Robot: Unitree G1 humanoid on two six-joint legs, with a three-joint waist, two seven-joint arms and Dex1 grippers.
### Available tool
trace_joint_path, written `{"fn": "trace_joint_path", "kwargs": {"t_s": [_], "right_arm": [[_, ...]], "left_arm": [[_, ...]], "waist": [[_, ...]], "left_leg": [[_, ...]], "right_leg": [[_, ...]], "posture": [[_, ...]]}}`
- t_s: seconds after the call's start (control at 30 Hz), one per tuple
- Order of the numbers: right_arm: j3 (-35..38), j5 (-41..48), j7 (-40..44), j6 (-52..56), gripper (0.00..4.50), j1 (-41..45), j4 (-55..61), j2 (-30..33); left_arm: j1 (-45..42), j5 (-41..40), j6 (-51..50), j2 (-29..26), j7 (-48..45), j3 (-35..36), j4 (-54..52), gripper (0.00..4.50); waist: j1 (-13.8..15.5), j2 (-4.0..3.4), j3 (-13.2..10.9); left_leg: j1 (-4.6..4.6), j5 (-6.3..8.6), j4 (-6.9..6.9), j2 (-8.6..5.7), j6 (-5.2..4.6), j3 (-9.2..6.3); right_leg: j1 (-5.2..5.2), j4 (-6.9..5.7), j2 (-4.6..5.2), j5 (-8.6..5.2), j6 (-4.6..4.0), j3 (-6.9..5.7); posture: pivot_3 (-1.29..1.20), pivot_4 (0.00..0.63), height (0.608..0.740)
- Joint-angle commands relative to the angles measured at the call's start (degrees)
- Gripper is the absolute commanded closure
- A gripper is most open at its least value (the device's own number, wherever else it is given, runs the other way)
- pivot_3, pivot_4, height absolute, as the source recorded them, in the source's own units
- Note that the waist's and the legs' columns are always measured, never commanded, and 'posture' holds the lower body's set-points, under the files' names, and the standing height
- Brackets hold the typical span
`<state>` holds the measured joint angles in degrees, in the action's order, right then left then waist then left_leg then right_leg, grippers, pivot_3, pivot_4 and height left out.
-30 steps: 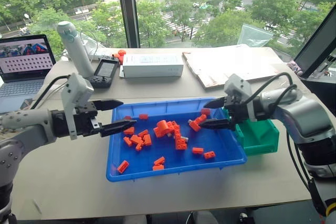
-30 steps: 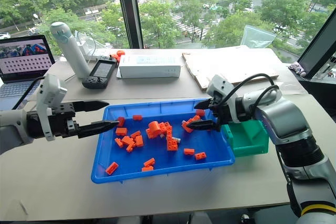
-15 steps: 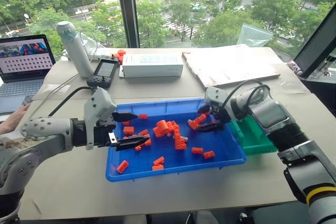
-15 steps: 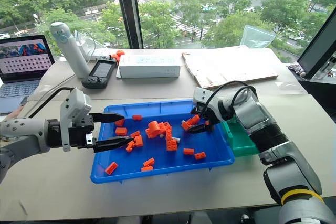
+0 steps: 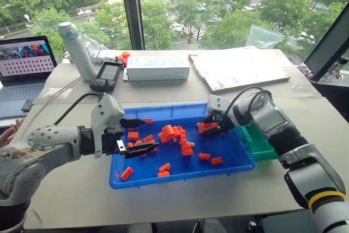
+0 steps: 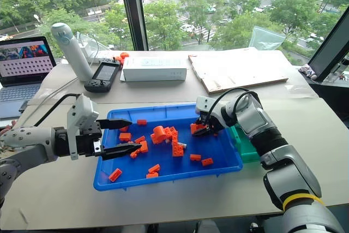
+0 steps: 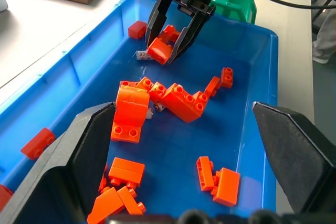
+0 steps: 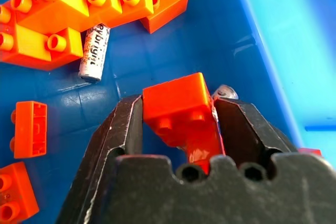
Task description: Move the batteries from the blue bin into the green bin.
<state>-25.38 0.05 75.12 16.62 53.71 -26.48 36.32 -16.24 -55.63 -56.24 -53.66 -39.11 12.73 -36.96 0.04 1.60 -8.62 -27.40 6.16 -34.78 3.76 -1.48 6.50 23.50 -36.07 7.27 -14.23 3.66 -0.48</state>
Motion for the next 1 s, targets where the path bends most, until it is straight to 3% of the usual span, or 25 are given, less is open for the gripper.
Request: {"fn": "trace_joint_path", "kwargs": {"t_s": [0.03,0.2,0.3,0.4,0.6,1.0], "right_arm": [[2.33,0.19,4.33,-0.20,1.77,1.69,5.24,3.63],[2.24,5.28,12.44,6.79,1.77,-2.71,15.62,6.91],[2.07,4.44,12.21,7.11,1.77,-4.28,17.26,7.29],[4.08,2.53,7.32,6.09,1.77,-2.42,14.14,5.56],[5.79,2.51,7.12,5.66,1.77,1.21,10.59,6.34],[2.22,-5.02,1.86,-3.89,1.77,3.02,-1.25,0.57]], "left_arm": [[-0.95,0.43,1.83,-0.05,-0.07,0.87,-0.68,0.00],[-1.66,2.13,2.90,0.16,-0.60,-0.83,0.17,0.00],[-2.04,2.68,3.15,0.17,-1.02,-1.37,0.50,0.00],[-2.19,3.03,3.28,0.01,-1.35,-1.53,0.67,0.00],[-1.86,3.13,3.20,-0.29,-1.65,-1.39,0.41,0.00],[-1.42,3.56,2.94,-0.12,-0.91,-0.74,0.35,0.00]], "waist": [[0.03,-0.01,-0.01],[-0.06,-0.01,-0.01],[-0.04,-0.01,-0.01],[-0.04,-0.01,-0.01],[0.11,-0.01,-0.01],[-0.04,-0.01,-0.01]], "left_leg": [[0.00,0.00,0.01,0.00,0.00,0.00],[0.01,0.00,0.04,0.05,0.01,-0.03],[0.03,0.02,0.01,0.07,0.05,-0.07],[0.02,0.02,-0.02,0.06,0.05,-0.06],[0.02,0.00,0.00,0.07,0.09,-0.07],[0.02,0.00,0.00,0.07,0.09,-0.07]], "right_leg": [[0.00,0.01,0.00,0.00,0.00,0.00],[-0.01,0.00,0.00,-0.02,-0.04,-0.10],[-0.07,0.00,0.00,-0.03,-0.05,-0.20],[-0.04,-0.01,0.00,-0.04,-0.06,-0.20],[-0.02,0.00,0.00,-0.11,-0.24,-0.22],[-0.06,-0.02,0.00,-0.01,-0.06,-0.26]], "posture": [[0.00,0.150,0.733],[0.00,0.150,0.733],[0.00,0.150,0.733],[0.00,0.150,0.733],[0.00,0.150,0.733],[0.00,0.150,0.733]]}}
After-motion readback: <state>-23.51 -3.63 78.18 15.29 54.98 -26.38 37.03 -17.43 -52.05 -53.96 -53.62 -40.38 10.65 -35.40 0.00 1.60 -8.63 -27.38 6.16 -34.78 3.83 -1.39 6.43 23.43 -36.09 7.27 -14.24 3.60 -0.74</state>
